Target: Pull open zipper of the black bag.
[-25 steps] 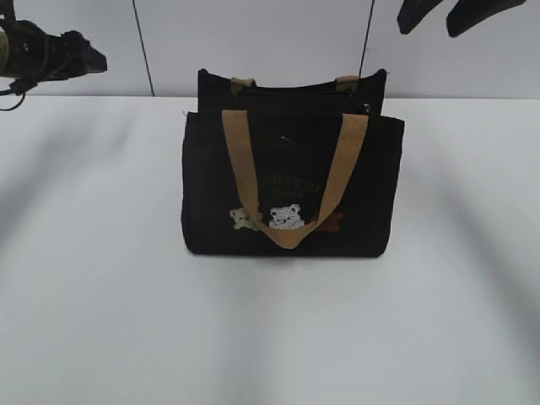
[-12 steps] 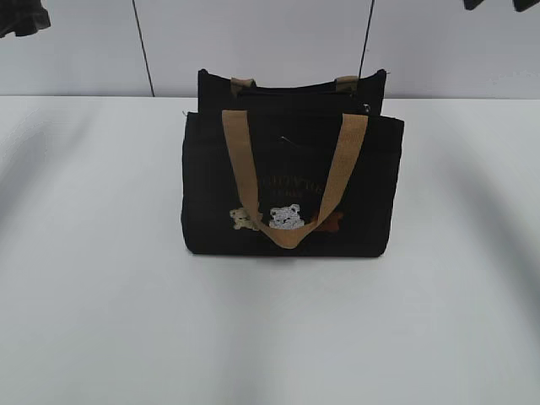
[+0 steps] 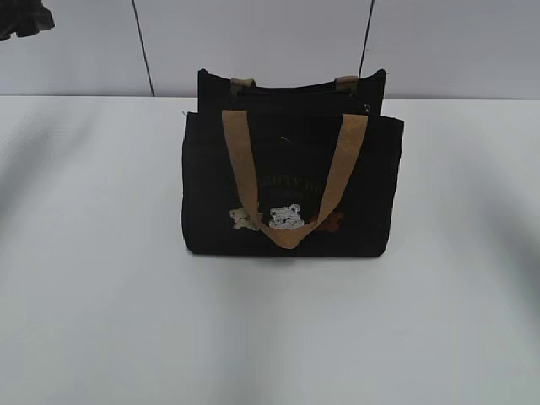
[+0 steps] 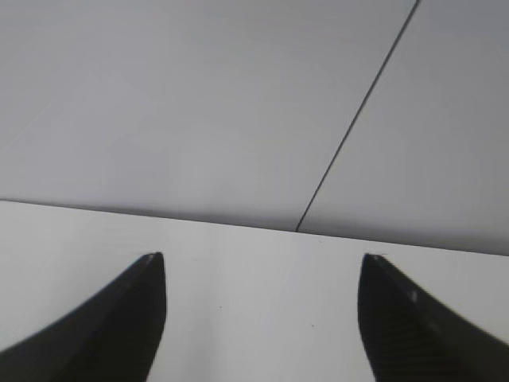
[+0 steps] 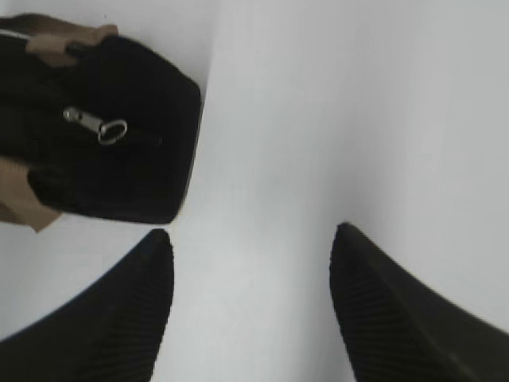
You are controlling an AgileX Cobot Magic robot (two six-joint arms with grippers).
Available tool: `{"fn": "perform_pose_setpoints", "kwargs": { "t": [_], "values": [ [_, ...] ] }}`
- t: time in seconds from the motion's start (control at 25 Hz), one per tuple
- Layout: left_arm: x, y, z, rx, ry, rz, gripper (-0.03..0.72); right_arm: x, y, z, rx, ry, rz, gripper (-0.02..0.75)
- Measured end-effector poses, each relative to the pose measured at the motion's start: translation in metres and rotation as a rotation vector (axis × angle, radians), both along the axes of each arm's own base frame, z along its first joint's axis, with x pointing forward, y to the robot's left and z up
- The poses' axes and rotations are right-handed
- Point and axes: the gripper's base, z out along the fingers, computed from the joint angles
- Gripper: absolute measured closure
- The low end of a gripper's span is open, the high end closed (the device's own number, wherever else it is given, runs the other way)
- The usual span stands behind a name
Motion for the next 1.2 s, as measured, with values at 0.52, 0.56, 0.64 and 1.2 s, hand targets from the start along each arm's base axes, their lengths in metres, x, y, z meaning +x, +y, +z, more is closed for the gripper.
{"fn": "perform_pose_setpoints", "kwargs": {
  "t": [0.52, 0.56, 0.64, 1.2],
  "values": [
    [-0.001, -0.003, 0.0, -0.014, 0.005, -0.033, 0.125, -0.178, -0.012, -0.05, -0.038, -0.114, 0.021, 0.268],
    [-0.001, -0.003, 0.0, -0.013, 0.005, -0.031, 0.125, -0.192, -0.012, -0.052, -0.037, -0.142, 0.021, 0.268],
    [0.0, 0.001, 0.0, 0.005, -0.001, 0.009, 0.125, -0.211, -0.013, -0.06, -0.036, -0.175, 0.021, 0.268],
    [0.002, 0.01, 0.0, 0.1, -0.032, 0.199, 0.126, -0.287, -0.018, -0.114, -0.054, -0.429, 0.041, 0.27]
  ]
}}
